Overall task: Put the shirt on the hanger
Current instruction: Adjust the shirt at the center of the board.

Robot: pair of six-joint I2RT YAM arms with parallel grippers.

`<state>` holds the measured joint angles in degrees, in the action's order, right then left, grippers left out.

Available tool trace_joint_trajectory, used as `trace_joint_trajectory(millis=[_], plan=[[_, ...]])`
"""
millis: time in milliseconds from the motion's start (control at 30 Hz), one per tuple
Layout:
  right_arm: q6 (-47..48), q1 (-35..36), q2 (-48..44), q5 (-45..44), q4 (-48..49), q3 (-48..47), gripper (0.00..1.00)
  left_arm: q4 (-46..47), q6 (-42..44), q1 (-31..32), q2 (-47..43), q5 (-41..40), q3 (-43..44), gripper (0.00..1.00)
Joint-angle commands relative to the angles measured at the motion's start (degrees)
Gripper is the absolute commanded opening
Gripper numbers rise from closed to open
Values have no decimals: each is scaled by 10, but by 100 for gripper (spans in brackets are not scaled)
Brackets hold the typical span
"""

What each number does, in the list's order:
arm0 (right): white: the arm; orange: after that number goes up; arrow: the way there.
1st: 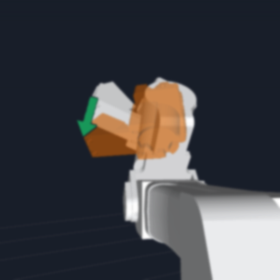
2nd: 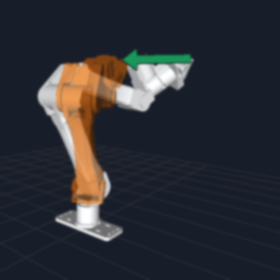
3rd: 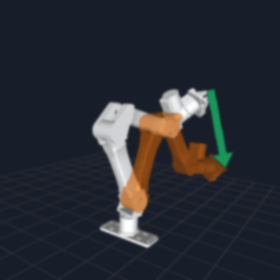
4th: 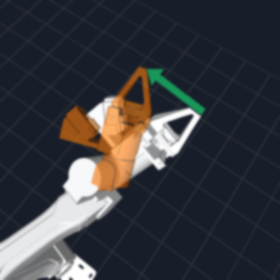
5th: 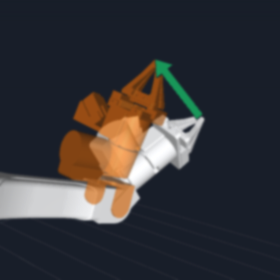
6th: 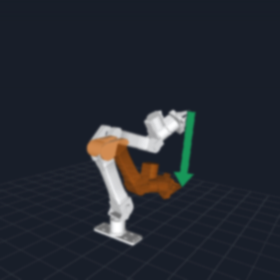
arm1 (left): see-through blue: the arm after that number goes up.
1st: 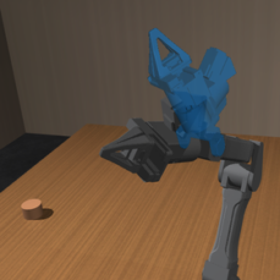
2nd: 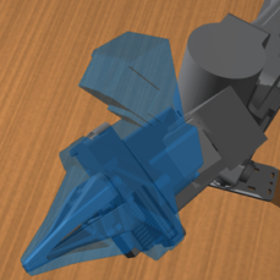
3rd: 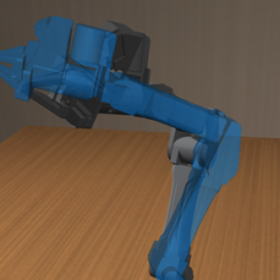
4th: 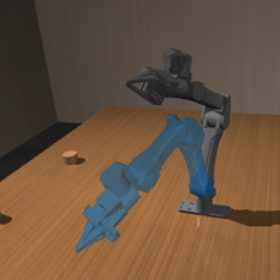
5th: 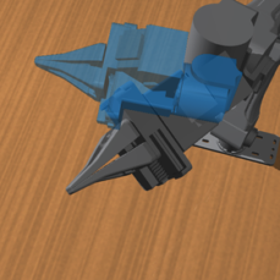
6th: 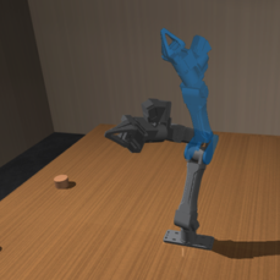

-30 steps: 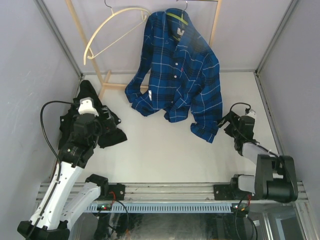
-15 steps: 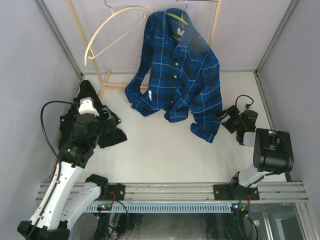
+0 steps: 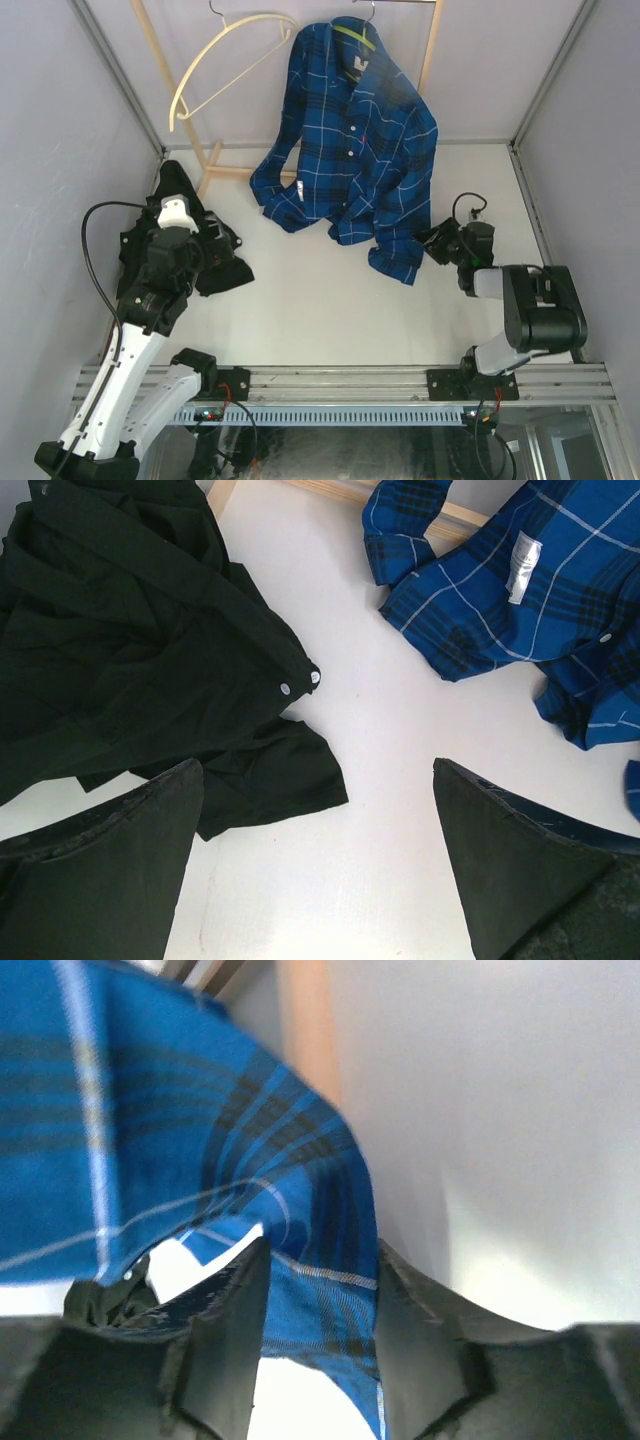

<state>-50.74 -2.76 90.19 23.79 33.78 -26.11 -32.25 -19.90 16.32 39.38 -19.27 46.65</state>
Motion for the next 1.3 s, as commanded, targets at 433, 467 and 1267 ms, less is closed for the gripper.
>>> trace_joint_trajectory(millis=[433,467,1267], plan=[[124,375,-205,-332,-35,-34,0,15,9,-5,-4,-2,-7,100],[131,398,-196,-353,-41,-56,0,13,9,-5,-5,-6,-6,100],[255,465,343,-374,-223,-740,6,7,2,-11,-41,-10,-17,100]])
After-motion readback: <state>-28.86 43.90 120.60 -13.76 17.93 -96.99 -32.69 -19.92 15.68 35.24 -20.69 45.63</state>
